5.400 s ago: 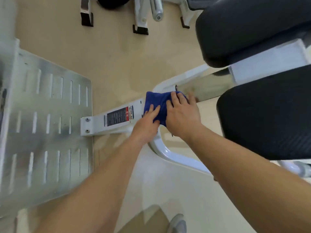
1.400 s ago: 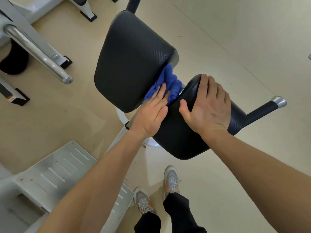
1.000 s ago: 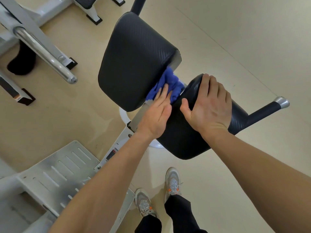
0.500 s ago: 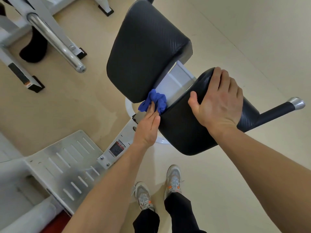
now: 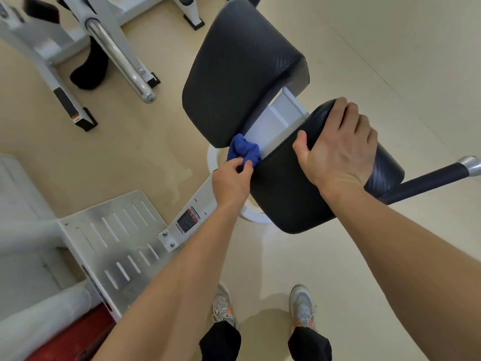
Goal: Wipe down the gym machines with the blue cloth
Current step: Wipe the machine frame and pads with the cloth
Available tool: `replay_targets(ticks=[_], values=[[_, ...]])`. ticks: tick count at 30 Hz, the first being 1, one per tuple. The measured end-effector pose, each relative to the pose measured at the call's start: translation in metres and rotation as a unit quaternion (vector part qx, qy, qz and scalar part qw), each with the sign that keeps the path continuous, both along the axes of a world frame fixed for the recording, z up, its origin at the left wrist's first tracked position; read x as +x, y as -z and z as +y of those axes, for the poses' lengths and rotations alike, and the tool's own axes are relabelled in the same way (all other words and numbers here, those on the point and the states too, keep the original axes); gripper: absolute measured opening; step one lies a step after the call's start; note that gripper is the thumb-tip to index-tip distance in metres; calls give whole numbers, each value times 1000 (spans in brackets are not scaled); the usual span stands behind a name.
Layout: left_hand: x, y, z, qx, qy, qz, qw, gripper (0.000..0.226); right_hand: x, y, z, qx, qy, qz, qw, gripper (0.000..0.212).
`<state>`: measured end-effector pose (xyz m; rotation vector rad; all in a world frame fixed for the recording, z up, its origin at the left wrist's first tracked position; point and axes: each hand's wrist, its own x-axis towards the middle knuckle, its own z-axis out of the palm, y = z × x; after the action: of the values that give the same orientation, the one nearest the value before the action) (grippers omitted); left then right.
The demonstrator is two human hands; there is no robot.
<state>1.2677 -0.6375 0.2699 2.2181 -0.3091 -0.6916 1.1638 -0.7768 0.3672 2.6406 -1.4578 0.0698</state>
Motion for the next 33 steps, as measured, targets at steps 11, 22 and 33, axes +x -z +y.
replay_targets(ticks=[11, 22, 33], values=[[-77, -89, 112, 157, 46, -86, 983, 22, -61, -22, 59, 71, -258, -39, 963, 55], [-224, 2, 185, 120, 130, 90, 980, 17, -198, 104, 164, 383, -365, 156, 834, 47], [-275, 155, 187, 122, 212, 60, 968, 11, -262, 248, 148, 540, -185, 173, 803, 13]])
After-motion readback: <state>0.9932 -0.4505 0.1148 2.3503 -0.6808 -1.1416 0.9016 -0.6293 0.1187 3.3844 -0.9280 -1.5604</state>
